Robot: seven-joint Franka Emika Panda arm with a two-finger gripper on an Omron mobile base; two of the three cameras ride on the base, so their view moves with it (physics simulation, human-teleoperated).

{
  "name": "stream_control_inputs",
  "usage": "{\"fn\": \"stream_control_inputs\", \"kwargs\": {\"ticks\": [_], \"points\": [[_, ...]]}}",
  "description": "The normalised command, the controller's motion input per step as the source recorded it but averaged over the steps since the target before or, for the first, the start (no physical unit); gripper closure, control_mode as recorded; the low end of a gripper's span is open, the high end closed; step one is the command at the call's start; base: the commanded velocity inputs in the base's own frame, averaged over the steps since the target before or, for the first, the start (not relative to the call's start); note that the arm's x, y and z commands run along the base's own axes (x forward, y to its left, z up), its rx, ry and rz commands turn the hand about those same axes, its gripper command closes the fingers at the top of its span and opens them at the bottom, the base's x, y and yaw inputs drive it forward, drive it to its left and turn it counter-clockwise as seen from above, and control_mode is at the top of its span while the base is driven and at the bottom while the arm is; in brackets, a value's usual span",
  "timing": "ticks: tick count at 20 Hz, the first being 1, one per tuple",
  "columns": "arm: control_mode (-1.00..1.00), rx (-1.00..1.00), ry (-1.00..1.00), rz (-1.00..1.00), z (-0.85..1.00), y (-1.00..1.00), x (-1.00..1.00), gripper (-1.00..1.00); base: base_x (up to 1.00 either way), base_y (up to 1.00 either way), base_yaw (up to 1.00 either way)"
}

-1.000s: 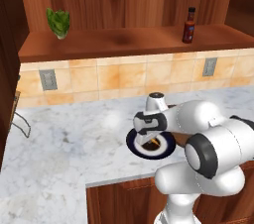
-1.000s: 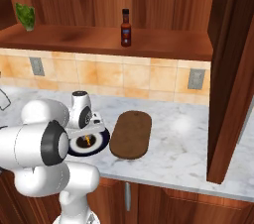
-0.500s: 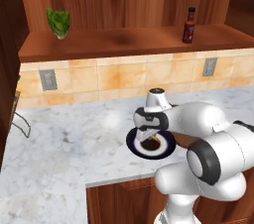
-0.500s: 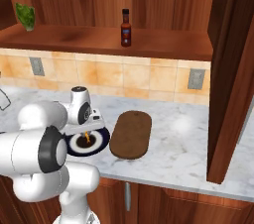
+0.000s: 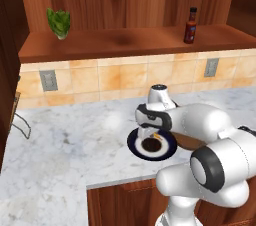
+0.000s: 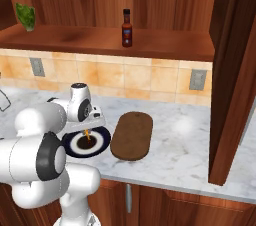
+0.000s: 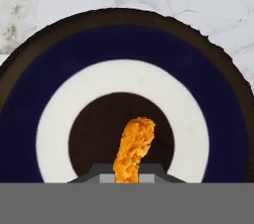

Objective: Pick the shrimp from the plate and place it on the cutting board. Then pick the condiment bottle from the cabinet and place it next to the cutting board.

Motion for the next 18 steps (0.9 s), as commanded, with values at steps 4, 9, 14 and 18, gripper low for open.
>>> {"fn": "stream_control_inputs", "kwargs": {"ticks": [4,9,14,18], "points": [[-1.0,0.0,0.0,0.0,0.12,-0.14,0.0,1.0,0.0,0.0,0.0],[-1.0,0.0,0.0,0.0,0.08,-0.2,0.0,1.0,0.0,0.0,0.0],[-1.0,0.0,0.0,0.0,0.01,-0.27,0.0,1.0,0.0,0.0,0.0],[-1.0,0.0,0.0,0.0,0.0,-0.28,0.0,1.0,0.0,0.0,0.0]]}}
